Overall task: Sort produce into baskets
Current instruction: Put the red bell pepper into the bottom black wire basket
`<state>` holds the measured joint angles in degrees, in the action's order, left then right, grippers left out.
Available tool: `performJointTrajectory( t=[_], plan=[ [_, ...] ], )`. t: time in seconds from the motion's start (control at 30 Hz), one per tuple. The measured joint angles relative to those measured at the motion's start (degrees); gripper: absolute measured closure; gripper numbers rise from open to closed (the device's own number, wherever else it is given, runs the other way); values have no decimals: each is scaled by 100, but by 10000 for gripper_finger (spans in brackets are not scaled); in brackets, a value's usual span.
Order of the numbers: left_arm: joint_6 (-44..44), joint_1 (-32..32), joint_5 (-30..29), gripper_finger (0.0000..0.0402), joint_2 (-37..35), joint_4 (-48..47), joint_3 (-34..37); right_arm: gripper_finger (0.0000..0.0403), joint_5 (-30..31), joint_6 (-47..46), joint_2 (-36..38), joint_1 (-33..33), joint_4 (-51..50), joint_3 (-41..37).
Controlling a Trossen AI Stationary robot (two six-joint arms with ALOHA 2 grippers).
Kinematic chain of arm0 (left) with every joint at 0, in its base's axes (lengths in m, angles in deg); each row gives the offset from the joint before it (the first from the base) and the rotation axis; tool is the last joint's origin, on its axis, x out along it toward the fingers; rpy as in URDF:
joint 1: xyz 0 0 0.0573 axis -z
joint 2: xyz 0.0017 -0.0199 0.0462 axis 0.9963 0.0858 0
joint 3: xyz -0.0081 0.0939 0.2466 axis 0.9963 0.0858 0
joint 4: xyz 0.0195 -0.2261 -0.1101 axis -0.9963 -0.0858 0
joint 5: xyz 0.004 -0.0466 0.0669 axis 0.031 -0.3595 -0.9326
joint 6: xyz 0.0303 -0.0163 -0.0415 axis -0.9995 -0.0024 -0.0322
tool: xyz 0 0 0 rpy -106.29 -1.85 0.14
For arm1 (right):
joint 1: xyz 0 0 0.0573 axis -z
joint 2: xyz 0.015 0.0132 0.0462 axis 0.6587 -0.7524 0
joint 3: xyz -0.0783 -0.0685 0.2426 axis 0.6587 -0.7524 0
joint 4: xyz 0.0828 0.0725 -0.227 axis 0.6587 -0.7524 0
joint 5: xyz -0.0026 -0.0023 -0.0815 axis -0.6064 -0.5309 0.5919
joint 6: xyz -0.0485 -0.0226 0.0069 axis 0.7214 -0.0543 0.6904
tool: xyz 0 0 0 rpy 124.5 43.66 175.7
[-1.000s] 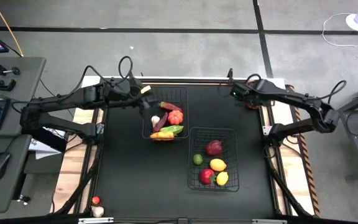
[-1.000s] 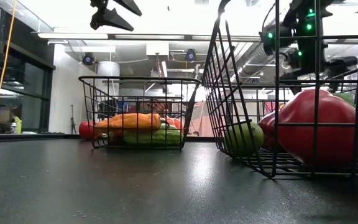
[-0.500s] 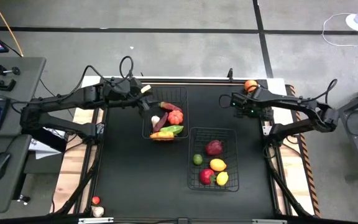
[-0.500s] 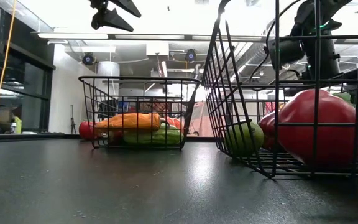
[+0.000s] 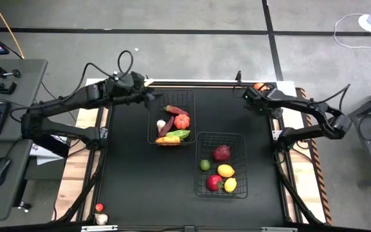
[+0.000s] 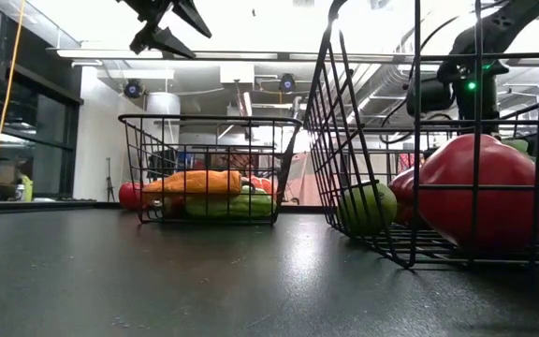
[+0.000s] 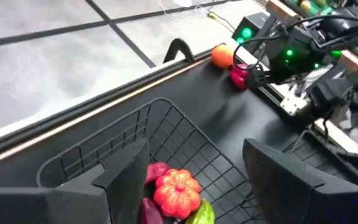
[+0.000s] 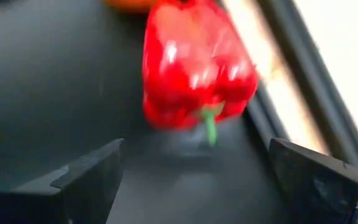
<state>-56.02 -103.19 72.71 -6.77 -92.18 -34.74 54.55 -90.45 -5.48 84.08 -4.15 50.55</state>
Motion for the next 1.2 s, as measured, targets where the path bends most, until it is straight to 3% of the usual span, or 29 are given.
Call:
performJointTrajectory(
  t=[0.13, 0.37, 0.5, 0.73, 0.93, 1.2],
  plan=[
    [69, 0, 0, 151, 0, -1, 0, 15, 618, 81, 0, 137, 39, 25],
    [-265, -131, -114, 151, 2, 179, 0, 15, 806, 585, -15, 746, 418, 10],
    [-277, -188, 166, 151, 2, 208, 0, 15, 571, 1210, -17, 1055, 833, 1],
    [-293, -186, 309, 151, 2, 208, 0, 15, 156, 1018, -20, 1199, 1045, 1],
    [-541, -186, 309, 151, 2, 208, 0, 15, 167, 954, -39, 1206, 1144, 1],
    [-613, -186, 309, 151, 2, 206, 0, 15, 105, 1240, -777, 1228, 1377, 1]
  ],
)
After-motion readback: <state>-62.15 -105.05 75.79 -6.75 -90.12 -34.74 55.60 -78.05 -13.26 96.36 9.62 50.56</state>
